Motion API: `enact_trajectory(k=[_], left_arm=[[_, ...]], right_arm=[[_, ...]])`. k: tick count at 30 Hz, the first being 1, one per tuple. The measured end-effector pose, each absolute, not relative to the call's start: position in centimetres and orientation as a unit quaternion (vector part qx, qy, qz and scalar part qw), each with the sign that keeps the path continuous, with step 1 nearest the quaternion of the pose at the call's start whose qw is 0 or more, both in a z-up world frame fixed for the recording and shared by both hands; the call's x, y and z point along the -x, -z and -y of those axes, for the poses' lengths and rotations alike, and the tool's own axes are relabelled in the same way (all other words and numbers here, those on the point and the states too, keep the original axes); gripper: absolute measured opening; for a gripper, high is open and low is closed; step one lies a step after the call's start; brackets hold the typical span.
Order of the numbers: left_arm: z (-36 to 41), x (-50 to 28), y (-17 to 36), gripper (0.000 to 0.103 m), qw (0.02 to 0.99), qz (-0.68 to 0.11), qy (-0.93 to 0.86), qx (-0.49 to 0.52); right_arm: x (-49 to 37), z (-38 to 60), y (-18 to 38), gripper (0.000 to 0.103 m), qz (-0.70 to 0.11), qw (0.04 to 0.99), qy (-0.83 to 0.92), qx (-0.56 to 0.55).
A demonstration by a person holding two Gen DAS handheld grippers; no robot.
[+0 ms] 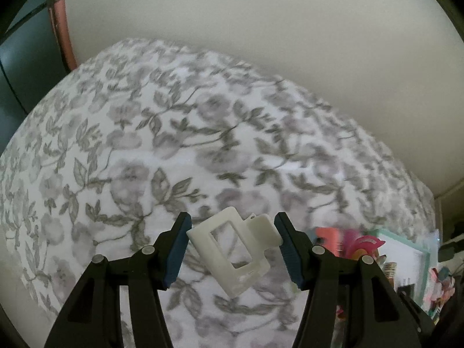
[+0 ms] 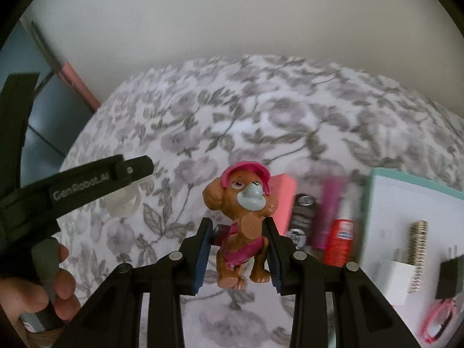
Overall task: Organize rigid objects
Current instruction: 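Carry the white clip and toy dog into the tray and release both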
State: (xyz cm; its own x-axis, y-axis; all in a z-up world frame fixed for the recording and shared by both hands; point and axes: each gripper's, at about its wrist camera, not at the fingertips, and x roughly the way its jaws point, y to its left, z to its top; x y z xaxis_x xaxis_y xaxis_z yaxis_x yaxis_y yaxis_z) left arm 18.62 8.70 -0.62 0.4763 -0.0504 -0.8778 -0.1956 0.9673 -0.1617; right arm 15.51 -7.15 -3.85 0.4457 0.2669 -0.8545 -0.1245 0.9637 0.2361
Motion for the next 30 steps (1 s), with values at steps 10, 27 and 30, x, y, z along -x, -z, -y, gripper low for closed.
enact_trajectory(k=[10,27,30], left_arm=[[-2.5,-16.5,-4.0,0.061,0.876,-0.473,0.003,0.093],[11.1,-14.8,-3.6,0.061,0.867,-0.484,0.112,0.037],[13.1,-14.8,-2.8,0.061,0.861,-0.491,0.127,0.031]], right_arm=[[-12.9,13.9,-1.1,0.037,-0.468,0.874,-0.073,-0.106],[-10.7,26.9,-1.6,0.037,-0.464,0.869,0.017,-0.170],[-10.4,29.5,-1.2,0.037,-0.466,0.864,0.036,-0.185]])
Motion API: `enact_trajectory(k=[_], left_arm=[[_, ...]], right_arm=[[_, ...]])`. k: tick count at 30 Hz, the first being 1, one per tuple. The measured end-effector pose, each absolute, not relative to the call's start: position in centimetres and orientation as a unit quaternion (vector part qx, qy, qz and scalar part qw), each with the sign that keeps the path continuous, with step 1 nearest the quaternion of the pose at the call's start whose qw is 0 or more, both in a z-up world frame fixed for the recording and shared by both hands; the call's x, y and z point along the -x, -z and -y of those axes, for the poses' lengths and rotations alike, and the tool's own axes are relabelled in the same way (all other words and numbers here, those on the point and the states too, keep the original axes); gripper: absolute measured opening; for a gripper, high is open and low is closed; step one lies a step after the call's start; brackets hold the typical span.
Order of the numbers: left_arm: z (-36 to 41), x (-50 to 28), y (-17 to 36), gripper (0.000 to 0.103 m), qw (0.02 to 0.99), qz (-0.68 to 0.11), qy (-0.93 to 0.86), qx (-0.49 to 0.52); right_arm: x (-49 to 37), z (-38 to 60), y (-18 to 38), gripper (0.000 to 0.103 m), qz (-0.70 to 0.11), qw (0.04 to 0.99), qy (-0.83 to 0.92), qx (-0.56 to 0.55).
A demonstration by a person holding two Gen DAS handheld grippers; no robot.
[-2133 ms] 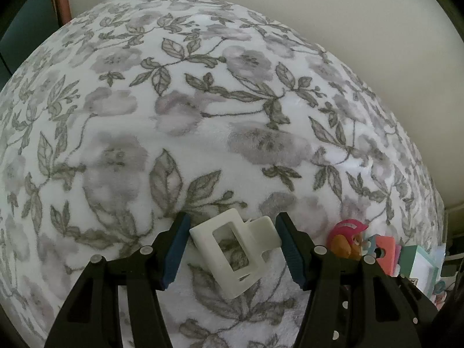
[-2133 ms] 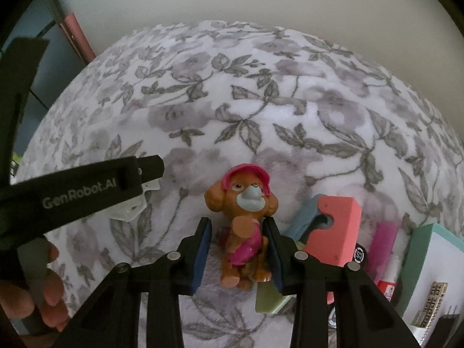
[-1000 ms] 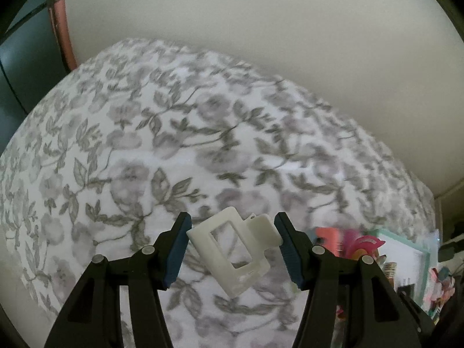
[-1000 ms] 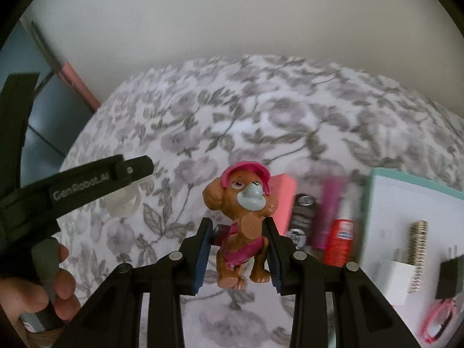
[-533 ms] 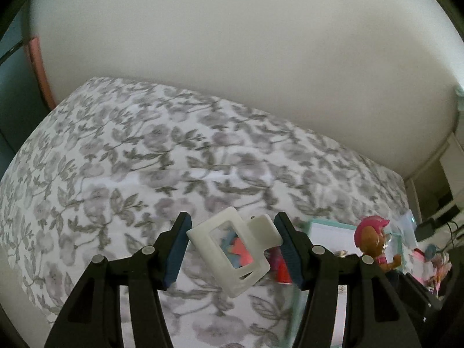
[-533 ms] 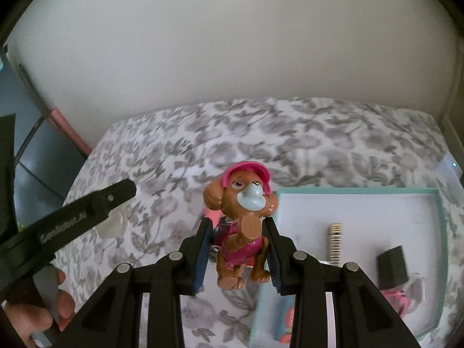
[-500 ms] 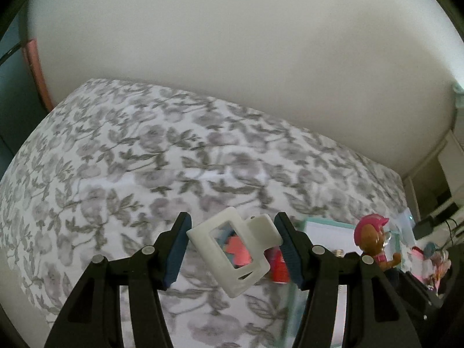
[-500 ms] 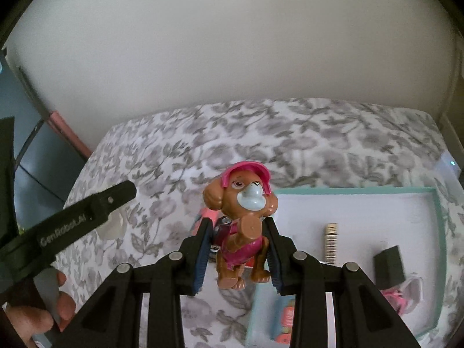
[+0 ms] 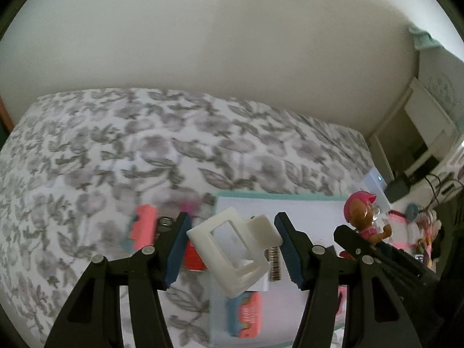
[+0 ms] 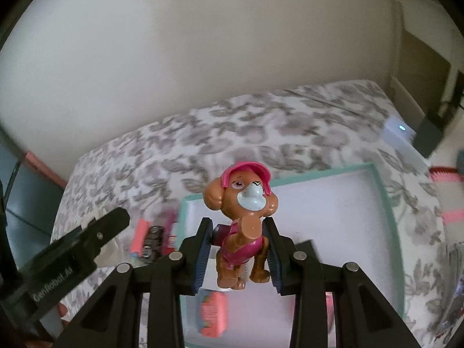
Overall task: Organize rigid objects
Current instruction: 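Carry the white clip and toy dog into the tray and release both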
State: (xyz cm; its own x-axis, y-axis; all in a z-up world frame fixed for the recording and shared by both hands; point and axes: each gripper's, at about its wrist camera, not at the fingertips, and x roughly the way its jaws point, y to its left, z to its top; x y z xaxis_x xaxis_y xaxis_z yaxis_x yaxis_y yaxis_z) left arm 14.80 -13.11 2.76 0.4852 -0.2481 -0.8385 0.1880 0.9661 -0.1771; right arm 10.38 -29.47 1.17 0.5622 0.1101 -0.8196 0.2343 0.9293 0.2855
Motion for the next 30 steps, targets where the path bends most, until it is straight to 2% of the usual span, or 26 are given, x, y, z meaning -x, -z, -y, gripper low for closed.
enact_trajectory(k=[10,30], left_arm=[[17.9,-15.1,-0.1,0.061,0.846,-0.509,0.158,0.007],[18.3,-17.5,6.2,0.061,0.819,-0.558,0.133,-0.005]], right_arm=[[-9.7,34.9,0.7,0.037,-0.488,0.849,0.105,-0.174],[-10.7,37.4,5.5,0.037,-0.538,0.818,0.138,-0.148]])
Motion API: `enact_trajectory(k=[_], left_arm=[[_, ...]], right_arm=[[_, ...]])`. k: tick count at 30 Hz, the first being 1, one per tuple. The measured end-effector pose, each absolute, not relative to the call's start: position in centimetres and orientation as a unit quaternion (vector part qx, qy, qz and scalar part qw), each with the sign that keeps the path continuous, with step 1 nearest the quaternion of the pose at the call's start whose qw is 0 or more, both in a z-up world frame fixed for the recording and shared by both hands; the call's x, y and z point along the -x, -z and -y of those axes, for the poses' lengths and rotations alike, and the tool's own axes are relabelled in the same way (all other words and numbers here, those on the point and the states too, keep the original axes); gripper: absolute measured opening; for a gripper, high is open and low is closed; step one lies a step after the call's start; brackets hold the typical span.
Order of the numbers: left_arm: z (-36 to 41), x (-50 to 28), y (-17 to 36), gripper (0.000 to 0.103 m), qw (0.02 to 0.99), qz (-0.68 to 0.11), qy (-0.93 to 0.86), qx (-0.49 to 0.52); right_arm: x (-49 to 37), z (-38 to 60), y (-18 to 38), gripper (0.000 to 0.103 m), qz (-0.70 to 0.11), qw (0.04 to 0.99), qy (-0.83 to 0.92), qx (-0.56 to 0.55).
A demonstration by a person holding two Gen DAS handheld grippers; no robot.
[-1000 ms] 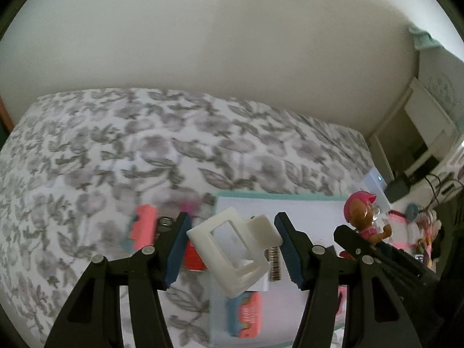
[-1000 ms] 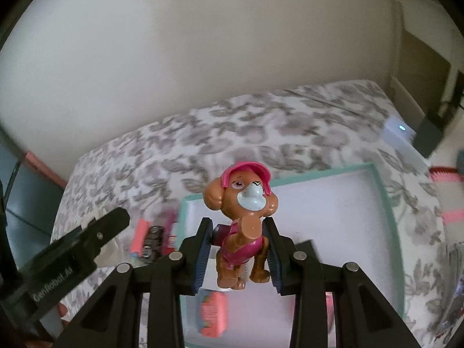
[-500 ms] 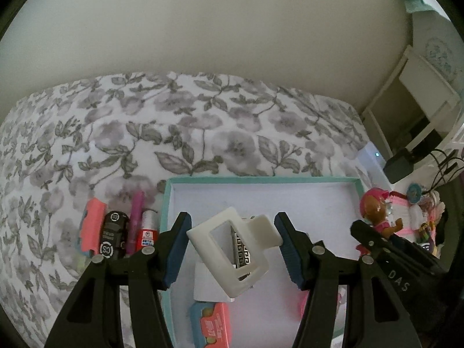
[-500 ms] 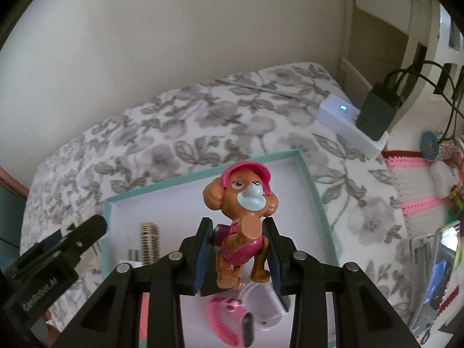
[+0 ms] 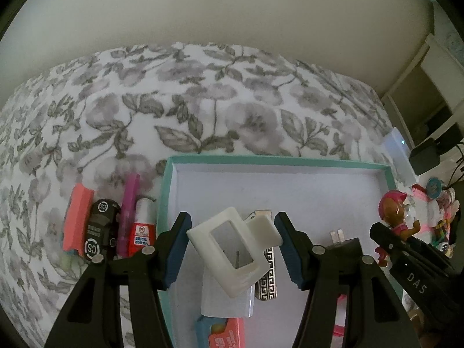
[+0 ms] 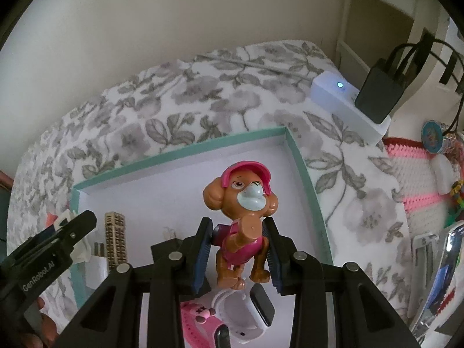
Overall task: Organize rigid objects
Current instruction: 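Carry the white clip and toy dog into the tray and release both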
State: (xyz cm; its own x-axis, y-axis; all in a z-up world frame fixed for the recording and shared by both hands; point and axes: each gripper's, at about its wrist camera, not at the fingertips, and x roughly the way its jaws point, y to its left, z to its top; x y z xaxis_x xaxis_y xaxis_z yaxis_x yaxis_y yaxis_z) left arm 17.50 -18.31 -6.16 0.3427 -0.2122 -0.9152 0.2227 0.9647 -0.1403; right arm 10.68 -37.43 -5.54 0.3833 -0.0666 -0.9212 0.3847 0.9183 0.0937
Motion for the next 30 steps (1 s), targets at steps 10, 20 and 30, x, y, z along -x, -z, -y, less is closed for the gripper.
enact_trajectory(k=[10,20,30], left_arm=[[18.1,-17.8,7.6,0.061,0.810,-0.573,0.127,-0.004],[17.7,-17.8,7.7,0.061,0.808,-0.576,0.123,-0.001],[17.6,-17.9,6.8,0.062,0.808,-0.576,0.127,0.006]], right_arm=[[-10.7,37.5,7.5,0.037,-0.559,0.804,0.139,-0.145],[-10.7,37.4,8.3,0.037,-0.568,0.798,0.139,-0.146],[-10.8,37.5,7.9,0.039,-0.570,0.796,0.147,-0.141]])
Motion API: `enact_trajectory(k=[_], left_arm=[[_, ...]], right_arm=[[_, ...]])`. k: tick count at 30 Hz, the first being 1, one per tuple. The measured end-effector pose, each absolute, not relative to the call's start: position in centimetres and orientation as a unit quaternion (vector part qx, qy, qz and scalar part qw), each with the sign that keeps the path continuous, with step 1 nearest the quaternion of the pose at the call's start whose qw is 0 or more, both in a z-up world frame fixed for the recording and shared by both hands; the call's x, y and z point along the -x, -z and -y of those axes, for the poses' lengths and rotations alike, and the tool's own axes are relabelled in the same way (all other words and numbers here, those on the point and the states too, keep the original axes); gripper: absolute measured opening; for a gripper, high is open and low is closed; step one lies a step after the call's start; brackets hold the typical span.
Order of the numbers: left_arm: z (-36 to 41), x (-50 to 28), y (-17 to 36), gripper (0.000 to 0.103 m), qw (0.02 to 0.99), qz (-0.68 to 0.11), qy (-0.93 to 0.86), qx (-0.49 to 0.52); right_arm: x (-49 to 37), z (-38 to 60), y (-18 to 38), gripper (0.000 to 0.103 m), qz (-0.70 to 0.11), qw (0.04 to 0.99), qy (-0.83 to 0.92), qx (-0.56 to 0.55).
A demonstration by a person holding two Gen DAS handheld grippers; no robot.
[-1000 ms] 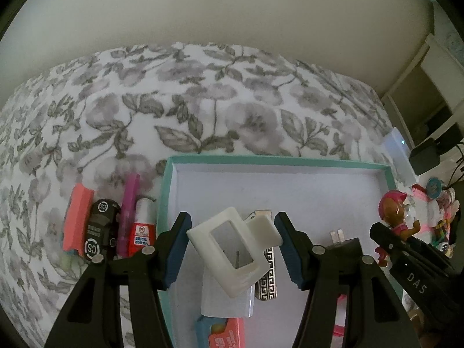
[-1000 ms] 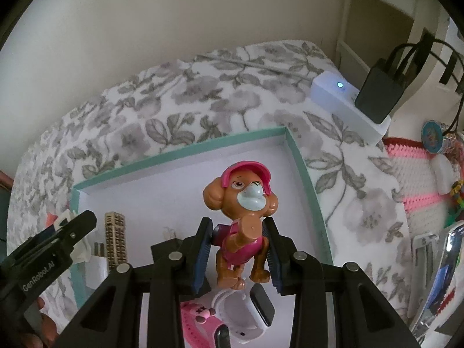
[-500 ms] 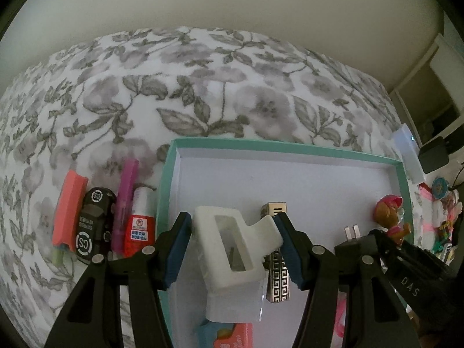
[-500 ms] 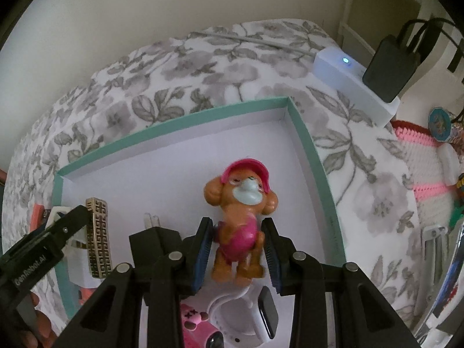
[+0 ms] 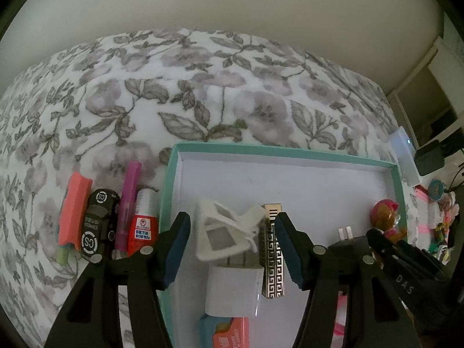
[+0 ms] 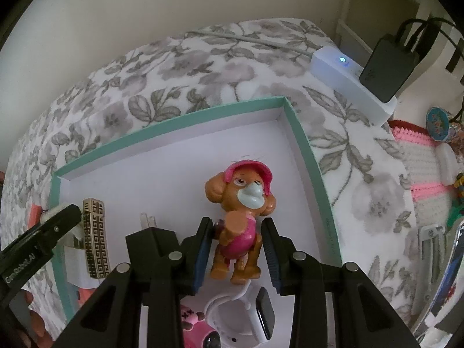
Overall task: Organize rigid objects
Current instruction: 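Carry the white clip and toy dog into the tray and release both, then move both tools back over the pile toward the box cutter and toy car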
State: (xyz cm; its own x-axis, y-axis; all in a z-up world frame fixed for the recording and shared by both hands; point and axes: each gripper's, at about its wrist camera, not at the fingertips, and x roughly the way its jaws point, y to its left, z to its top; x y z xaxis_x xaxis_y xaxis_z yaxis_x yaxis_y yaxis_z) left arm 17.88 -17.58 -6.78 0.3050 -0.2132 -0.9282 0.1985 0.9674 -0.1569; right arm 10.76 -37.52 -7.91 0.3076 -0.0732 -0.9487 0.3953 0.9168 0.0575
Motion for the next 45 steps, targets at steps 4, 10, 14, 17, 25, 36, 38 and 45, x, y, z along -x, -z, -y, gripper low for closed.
enact_trajectory(k=[4,10,14,17,25,36,38,45], left_arm=[[17.5,-17.8,5.4,0.064,0.815,-0.564,0.131,0.009],[17.2,-17.5,2.9,0.065,0.830,-0.541,0.136,0.015],[17.0,-17.5,1.7,0.065,0.838,-0.529,0.134,0.015],[16.7,-17.5,1.3,0.065,0.841,-0.525,0.128,0.012],[15.4,-17.8,1.5,0.078,0.847,-0.522,0.097,0.011],[12.6,-18.5,2.0,0.089,0.856,-0.515,0.043,0.018],[12.1,-18.5,2.1,0.089,0.856,-0.515,0.037,0.019],[10.8,-18.8,2.0,0.089,0.859,-0.511,0.023,0.026]], right_arm=[[-10.9,37.4,6.8,0.046,-0.562,0.802,0.153,-0.132],[-10.8,37.2,4.2,0.046,-0.539,0.819,0.151,-0.124],[-10.8,36.7,2.7,0.046,-0.525,0.831,0.145,-0.119],[-10.9,36.1,2.0,0.048,-0.518,0.836,0.140,-0.114],[-11.5,33.9,1.9,0.066,-0.518,0.841,0.124,-0.096],[-12.2,32.3,2.9,0.090,-0.520,0.842,0.108,-0.092],[-12.3,32.2,3.0,0.094,-0.519,0.843,0.107,-0.095],[-12.4,32.0,3.0,0.103,-0.514,0.846,0.102,-0.100]])
